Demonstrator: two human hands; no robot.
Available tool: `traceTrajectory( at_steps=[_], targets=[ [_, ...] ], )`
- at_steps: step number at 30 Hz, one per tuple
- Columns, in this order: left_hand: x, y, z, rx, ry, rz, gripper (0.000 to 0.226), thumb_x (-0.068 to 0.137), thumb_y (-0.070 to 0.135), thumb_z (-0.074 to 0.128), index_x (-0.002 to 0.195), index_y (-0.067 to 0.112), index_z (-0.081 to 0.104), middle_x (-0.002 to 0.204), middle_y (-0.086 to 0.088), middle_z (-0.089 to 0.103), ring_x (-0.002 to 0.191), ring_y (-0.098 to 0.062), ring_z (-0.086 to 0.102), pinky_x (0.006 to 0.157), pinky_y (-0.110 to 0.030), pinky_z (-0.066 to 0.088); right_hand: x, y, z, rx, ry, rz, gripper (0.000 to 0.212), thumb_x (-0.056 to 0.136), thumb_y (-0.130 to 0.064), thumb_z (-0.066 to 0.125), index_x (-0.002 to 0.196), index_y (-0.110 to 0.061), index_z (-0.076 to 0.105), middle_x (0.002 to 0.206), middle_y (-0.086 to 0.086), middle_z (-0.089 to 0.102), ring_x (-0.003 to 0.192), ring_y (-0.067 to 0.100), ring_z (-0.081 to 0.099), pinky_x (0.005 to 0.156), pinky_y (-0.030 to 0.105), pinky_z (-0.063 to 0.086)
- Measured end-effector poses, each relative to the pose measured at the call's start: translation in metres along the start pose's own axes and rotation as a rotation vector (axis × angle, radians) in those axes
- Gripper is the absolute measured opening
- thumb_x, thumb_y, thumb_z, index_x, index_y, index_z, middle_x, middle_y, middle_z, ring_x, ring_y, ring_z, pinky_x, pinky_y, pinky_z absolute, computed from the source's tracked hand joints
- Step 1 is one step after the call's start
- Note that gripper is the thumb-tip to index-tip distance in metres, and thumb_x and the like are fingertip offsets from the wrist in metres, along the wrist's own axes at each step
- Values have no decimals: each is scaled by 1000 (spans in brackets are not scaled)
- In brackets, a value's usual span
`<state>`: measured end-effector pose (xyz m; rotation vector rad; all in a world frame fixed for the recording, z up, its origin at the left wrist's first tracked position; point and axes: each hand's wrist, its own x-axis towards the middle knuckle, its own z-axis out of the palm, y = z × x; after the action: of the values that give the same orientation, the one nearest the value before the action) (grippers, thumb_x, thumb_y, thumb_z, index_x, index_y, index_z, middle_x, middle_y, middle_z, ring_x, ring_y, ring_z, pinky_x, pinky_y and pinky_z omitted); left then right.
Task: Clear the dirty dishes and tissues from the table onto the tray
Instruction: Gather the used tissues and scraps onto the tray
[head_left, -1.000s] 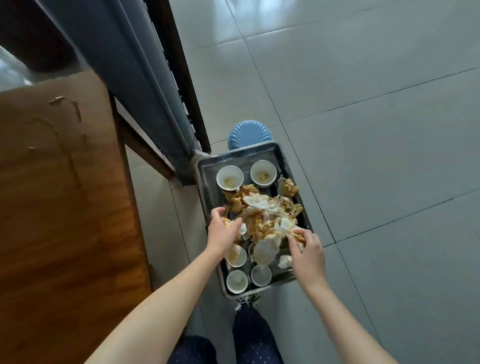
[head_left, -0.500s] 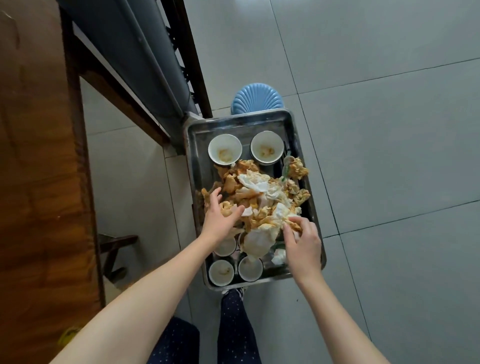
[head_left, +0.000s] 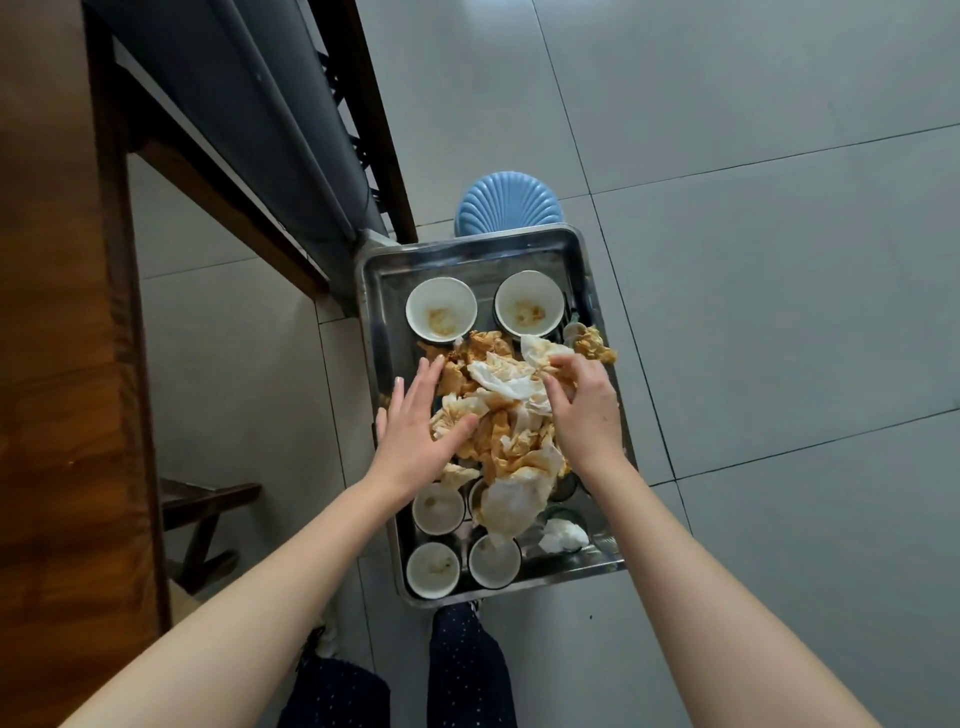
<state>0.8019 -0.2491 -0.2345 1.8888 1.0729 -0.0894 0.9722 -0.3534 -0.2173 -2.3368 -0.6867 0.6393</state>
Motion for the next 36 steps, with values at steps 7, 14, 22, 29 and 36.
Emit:
traceTrajectory(
  at_steps=[7,14,22,29,36],
  targets=[
    [8,-1,-5,58,22,-5,83,77,75,36,147,47,1,159,14,-6,147,-17,-9,114,-52,-5,24,-4,17,-92,-63,-46,33,94,-20,57,127,-17,55,128,3,53,114,19,54,92,27,47],
    [-7,-2,-14,94,51,-9,79,80,72,37,145,50,-1,159,14,-4,147,-19,-5,115,-54,-1,-3,-10,7,-63,-154,-66,65,86,-17,68,143,-16,37,149,4,39,140,17,31,115,39,29],
    [-43,27,-45,239,2,16,82,87,57,52,149,42,1,160,7,0,147,-26,1,115,-54,8,-69,-56,-37,-19,-126,-147,63,85,-15,68,142,-17,40,145,1,43,137,13,34,114,37,31],
    [-102,47,-101,349,18,87,78,90,46,55,151,35,8,160,2,10,146,-24,12,117,-50,19,-137,-107,-62,-84,-59,-242,52,88,-16,64,137,-18,47,135,-4,52,129,11,43,112,31,32],
    [-204,28,-167,321,134,141,68,92,37,54,150,31,19,153,5,29,139,-17,29,112,-42,29,-233,-157,-45,-95,-61,-278,46,88,-18,65,132,-18,52,126,-6,58,121,9,47,107,26,35]
  ],
)
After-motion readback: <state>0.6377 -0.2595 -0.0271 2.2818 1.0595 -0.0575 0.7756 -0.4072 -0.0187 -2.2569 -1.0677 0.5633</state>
